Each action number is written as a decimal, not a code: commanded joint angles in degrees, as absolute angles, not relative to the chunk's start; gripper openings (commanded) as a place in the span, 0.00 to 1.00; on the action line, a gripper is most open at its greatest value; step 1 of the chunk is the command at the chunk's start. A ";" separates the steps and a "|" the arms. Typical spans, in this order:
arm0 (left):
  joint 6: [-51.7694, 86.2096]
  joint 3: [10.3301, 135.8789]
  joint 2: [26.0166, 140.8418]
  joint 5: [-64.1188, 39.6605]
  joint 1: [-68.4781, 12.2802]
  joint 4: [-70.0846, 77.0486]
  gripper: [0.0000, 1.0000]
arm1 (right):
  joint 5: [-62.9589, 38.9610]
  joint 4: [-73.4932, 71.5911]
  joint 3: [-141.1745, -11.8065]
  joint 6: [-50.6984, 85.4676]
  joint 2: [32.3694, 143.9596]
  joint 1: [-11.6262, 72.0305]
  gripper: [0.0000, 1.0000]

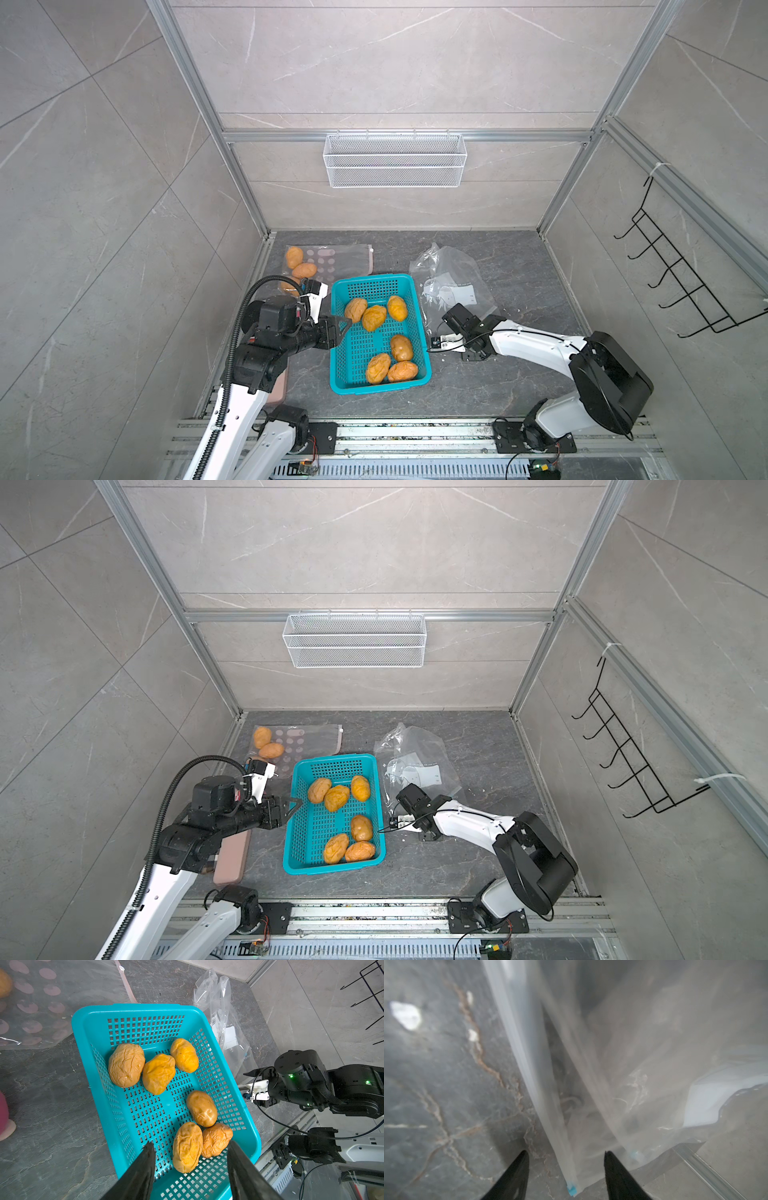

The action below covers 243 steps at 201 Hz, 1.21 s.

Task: Put the potatoes into a zipper bag and zip it
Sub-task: Pick up the zipper food storage bag.

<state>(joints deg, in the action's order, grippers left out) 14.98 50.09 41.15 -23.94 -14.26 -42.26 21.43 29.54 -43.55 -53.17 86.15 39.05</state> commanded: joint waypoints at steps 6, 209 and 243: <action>14.48 50.45 40.29 -22.94 -14.58 -42.23 0.57 | 21.33 27.37 -43.09 -51.82 86.69 39.47 0.53; 14.69 50.36 40.95 -23.33 -14.59 -42.09 0.57 | 24.26 21.49 -45.16 -48.68 89.68 38.80 0.25; 14.70 50.29 40.71 -23.24 -14.65 -42.17 0.57 | 25.80 18.99 -45.35 -47.81 91.42 38.50 0.24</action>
<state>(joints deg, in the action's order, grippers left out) 15.00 50.09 41.32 -23.46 -14.28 -42.26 24.03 21.28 -44.16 -49.67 89.54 38.92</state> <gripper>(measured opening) 0.570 0.243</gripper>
